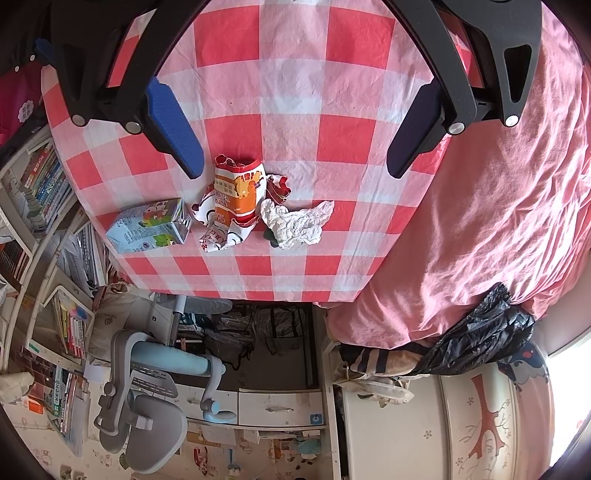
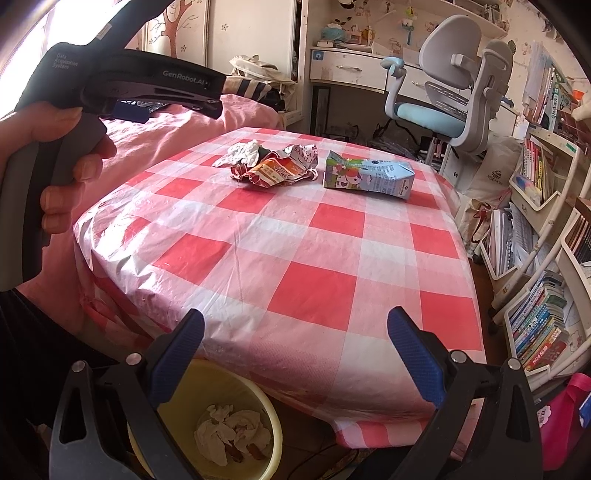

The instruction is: Collect trash

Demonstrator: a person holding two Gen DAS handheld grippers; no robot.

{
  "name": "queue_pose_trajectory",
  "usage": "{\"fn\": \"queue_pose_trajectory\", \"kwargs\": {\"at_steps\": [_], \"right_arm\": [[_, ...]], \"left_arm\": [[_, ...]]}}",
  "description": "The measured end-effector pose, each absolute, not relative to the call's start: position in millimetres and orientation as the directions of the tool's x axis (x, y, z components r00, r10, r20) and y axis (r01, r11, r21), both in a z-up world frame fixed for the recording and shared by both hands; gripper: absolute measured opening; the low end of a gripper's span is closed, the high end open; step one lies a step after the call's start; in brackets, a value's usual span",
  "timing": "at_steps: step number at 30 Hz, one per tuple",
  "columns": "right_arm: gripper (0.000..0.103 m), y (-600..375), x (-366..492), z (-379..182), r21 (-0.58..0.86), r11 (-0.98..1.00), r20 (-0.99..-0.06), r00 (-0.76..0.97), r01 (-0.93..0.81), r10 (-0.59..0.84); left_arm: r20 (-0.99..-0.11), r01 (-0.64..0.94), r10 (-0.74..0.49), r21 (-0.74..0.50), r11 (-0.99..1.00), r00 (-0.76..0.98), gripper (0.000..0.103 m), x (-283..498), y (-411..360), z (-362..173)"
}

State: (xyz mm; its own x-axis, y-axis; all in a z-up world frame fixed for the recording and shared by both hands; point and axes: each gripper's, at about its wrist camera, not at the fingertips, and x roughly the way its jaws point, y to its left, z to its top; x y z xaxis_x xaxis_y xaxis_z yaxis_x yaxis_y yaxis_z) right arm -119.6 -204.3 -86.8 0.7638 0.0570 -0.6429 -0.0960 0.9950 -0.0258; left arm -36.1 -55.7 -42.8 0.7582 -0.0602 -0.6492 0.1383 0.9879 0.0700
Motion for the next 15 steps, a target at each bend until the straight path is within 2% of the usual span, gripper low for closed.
{"fn": "queue_pose_trajectory", "kwargs": {"at_steps": [15], "right_arm": [[0.095,-204.5,-120.2,-86.2,-0.026,0.995,-0.641,0.766,-0.098,0.059]], "left_arm": [[-0.65,0.141,-0.064,0.067,0.988,0.757,0.096,-36.1,-55.0,-44.1]]}}
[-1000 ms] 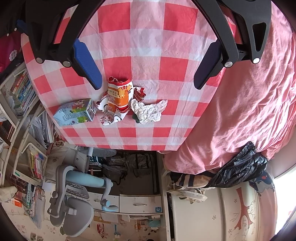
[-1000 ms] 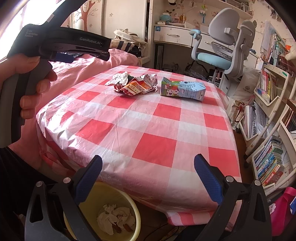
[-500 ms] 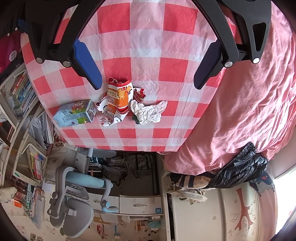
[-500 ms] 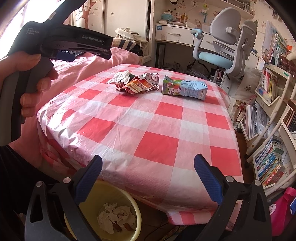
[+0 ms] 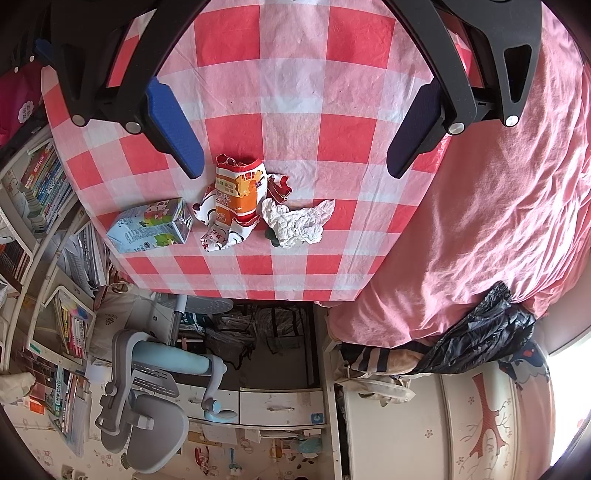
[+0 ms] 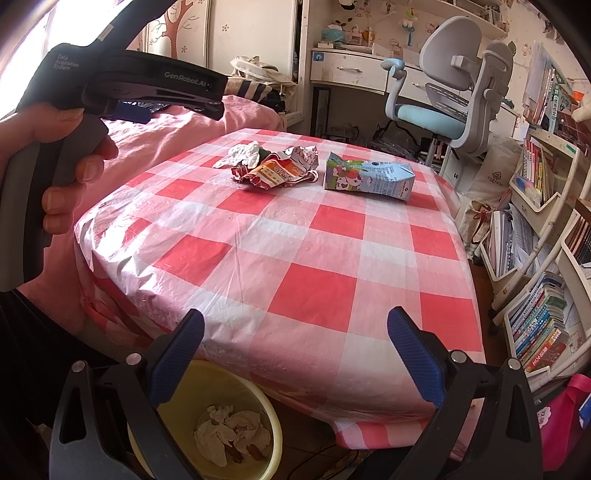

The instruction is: Collect trash

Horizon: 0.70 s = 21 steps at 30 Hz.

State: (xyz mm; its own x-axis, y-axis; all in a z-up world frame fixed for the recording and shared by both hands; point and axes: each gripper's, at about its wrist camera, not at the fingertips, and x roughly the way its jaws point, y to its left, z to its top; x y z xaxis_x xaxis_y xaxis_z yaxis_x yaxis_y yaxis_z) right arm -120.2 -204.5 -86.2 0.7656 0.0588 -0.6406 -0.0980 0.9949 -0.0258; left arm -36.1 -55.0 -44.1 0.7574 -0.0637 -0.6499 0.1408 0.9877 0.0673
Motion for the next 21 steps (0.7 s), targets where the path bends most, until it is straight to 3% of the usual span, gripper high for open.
{"fn": "queue_pose_trajectory", "kwargs": {"at_steps": [21], "right_arm": [[0.095,-204.0,-120.1,-86.4,-0.026,0.995,-0.641,0.765,-0.099,0.059]], "left_arm": [[-0.651,0.143,-0.067,0.064,0.988,0.756,0.096,-35.3,-56.2,-44.4]]}}
